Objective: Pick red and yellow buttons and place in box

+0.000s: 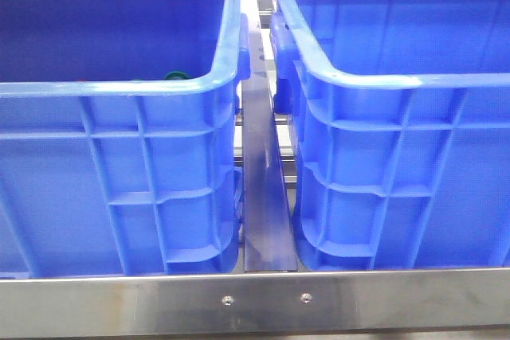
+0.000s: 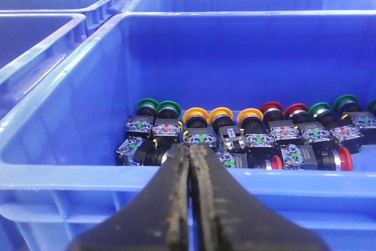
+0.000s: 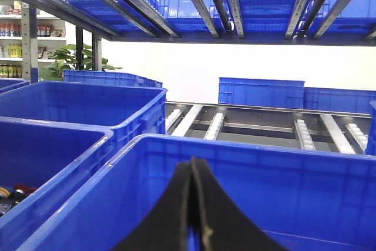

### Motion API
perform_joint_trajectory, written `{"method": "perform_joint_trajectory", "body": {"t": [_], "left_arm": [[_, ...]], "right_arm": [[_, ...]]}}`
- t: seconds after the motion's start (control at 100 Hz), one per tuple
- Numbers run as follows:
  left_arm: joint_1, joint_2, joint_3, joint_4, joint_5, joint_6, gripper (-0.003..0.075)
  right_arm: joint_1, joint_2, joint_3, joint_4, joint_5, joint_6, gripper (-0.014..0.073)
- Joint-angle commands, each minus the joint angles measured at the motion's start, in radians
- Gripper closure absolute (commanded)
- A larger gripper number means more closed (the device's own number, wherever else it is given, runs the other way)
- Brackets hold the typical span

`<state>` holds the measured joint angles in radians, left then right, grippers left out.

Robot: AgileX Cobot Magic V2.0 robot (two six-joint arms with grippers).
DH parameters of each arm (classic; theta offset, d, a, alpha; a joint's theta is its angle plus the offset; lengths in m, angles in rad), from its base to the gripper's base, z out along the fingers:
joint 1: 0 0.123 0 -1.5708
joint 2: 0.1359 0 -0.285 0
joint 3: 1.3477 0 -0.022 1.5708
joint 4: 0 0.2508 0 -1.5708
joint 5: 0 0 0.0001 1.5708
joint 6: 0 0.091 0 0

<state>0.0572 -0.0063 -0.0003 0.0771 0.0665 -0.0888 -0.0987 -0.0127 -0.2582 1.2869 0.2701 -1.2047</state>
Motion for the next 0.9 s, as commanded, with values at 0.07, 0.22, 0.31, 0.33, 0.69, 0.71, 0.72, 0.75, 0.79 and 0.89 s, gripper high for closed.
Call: {"method": "perform_joint_trajectory", "body": {"t": [0.07,0.22,0.31,0.33,0.69,0.71,0.72,0.75,0.79,0.89], "left_arm": [[0.001,-0.030,0.019,0.000,-0.087,-0.012,0.0741],[0.001,-0.030,0.019,0.000,-0.087,-0.012,0.0741],[0.001,-0.030,0.019,0.000,-0.087,-0.012,0.0741],[0.001,-0.030,0.019,0.000,-0.087,-0.012,0.0741],[0.001,-0.030,0.019,0.000,-0.087,-0.012,0.0741],[0.001,-0.030,0.019,0.000,-0.087,-0.012,0.0741],[0.001,-0.030,0.019,0.000,-0.087,-0.012,0.0741],[0.001,-0.030,0.019,0.000,-0.087,-0.012,0.0741],[0.001,-0.030,0.019,0.000,-0.087,-0.012,0.0741],[0.001,-0.030,0.019,0.000,-0.087,-0.012,0.0741]], "right_arm": [[-0.005,-0.016,-0.020,0.011,-0.020,-0.004,0.0662],[-0.005,-0.016,-0.020,0.011,-0.020,-0.004,0.0662],[-0.005,-0.016,-0.020,0.011,-0.020,-0.004,0.0662],[-0.005,-0.016,-0.020,0.011,-0.020,-0.004,0.0662],[-0.005,-0.016,-0.020,0.011,-0.119,-0.005,0.0662],[-0.005,-0.016,-0.020,0.011,-0.124,-0.005,0.0662],[-0.005,-0.016,-0.020,0.011,-0.128,-0.005,0.0662],[-0.002,-0.016,-0.019,0.011,-0.135,-0.005,0.0662],[0.003,-0.016,-0.014,0.010,-0.159,-0.005,0.0662],[0.022,-0.016,0.018,-0.136,-0.225,0.036,0.0662]]}}
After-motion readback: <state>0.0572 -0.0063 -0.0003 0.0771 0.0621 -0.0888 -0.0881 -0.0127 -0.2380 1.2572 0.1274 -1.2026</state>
